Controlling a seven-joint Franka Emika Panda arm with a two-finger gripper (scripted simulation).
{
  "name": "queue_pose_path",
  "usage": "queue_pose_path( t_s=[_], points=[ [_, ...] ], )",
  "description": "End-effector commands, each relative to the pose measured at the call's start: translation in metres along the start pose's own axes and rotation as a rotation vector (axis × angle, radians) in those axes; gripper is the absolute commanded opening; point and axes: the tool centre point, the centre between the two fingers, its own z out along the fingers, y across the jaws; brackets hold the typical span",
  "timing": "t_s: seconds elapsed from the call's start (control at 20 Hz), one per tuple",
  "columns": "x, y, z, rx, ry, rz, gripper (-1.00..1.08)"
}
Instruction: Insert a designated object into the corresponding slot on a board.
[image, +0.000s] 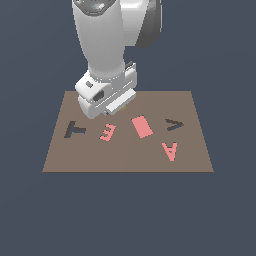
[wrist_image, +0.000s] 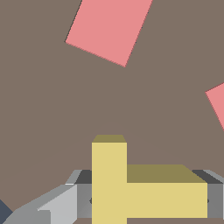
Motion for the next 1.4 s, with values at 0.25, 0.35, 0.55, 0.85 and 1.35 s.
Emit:
queue_pose_path(
  t_s=[0.25, 0.35, 0.55, 0.85, 1.35],
  points=[
    [0.0, 0.0, 0.001, 0.0, 0.0, -0.001, -1.0],
    [0.0, 0.0, 0.001, 0.0, 0.0, -0.001, -1.0],
    [0.001, 0.0, -0.004, 0.0, 0.0, 0.0, -1.0],
    [-0.001, 0.0, -0.003, 0.0, 0.0, -0.011, -1.0],
    [-0.01, 0.003, -0.003, 0.0, 0.0, -0.13, -1.0]
  ],
)
